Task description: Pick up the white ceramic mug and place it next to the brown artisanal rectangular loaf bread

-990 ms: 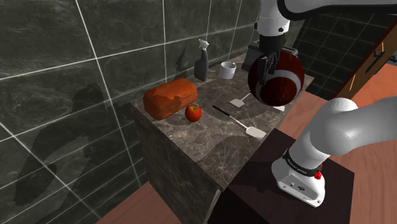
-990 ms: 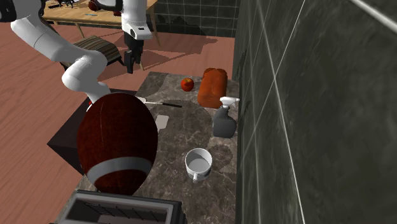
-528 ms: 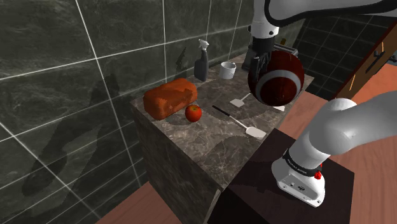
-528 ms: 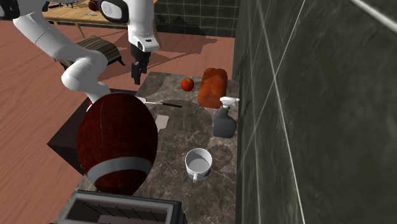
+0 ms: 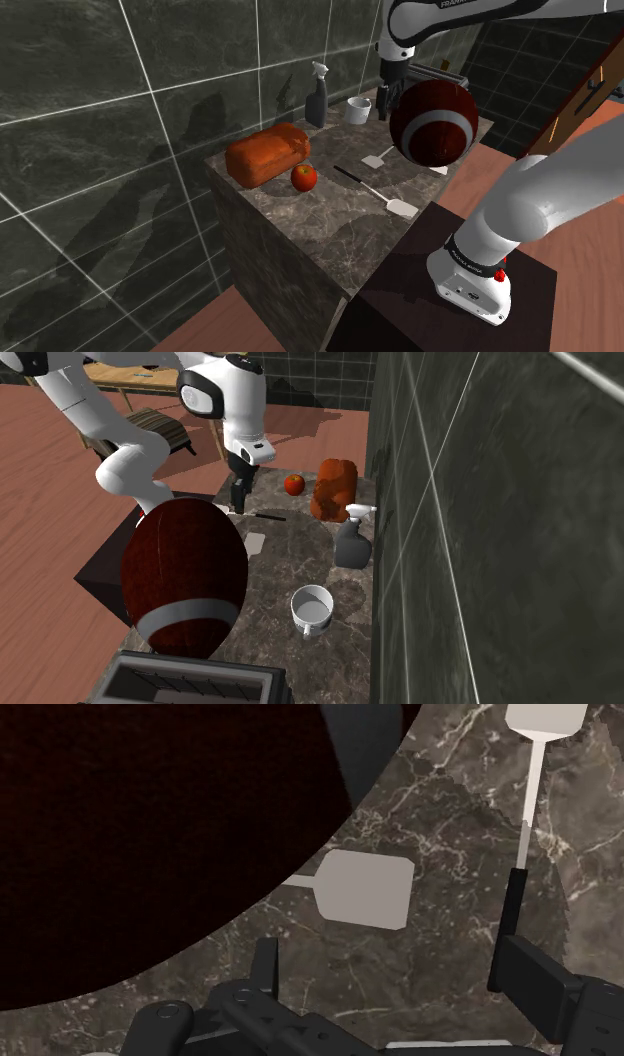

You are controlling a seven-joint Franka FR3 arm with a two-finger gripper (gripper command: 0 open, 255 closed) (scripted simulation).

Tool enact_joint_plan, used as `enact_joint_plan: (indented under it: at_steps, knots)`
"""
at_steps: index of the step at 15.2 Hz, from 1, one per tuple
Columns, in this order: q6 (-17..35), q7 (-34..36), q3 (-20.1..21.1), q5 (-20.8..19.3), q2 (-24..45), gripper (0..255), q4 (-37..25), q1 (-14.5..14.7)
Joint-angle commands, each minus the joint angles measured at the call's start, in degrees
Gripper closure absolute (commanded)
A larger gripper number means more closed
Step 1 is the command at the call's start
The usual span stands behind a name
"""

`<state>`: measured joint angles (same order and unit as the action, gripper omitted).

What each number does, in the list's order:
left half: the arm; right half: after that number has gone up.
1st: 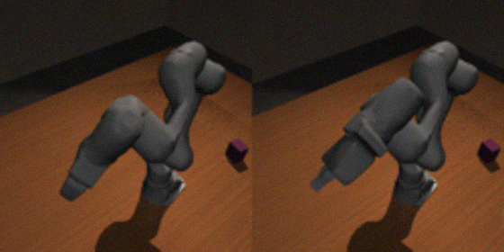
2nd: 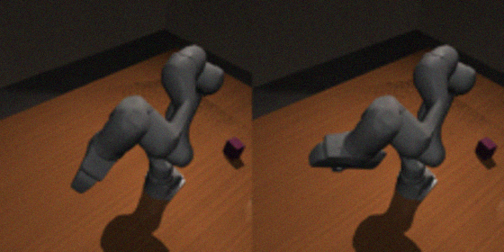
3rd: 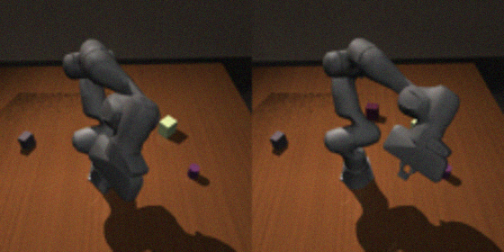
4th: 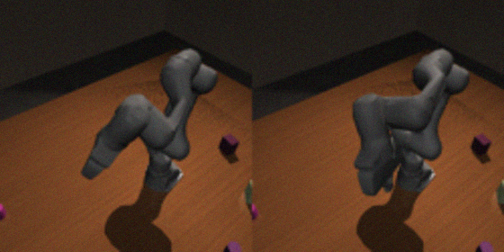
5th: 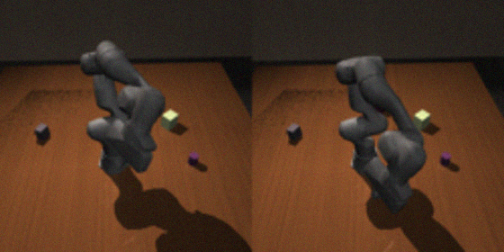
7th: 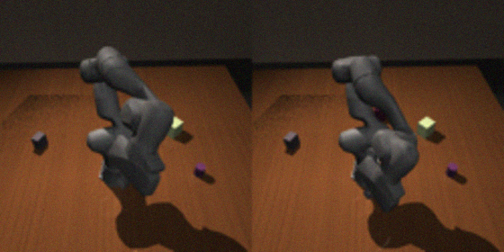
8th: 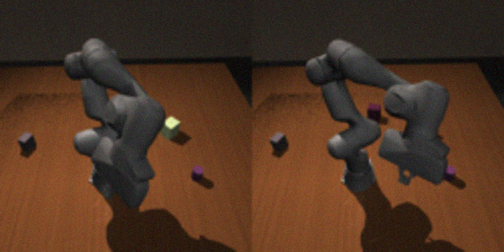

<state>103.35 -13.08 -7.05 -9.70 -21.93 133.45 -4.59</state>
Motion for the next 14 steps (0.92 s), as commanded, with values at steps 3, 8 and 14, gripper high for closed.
enact_joint_plan:
  at_steps: [3, 8, 14]
  knots:
    - [5.0, -3.7, -2.6, 0.1, 7.4, 0, -4.0, -0.8]
    - [9.5, -8.7, -5.2, 2.0, 17.5, 0, -11.4, -1.7]
    - [12.5, -14.9, -6.9, 6.1, 30.0, 0, -22.7, -3.6]
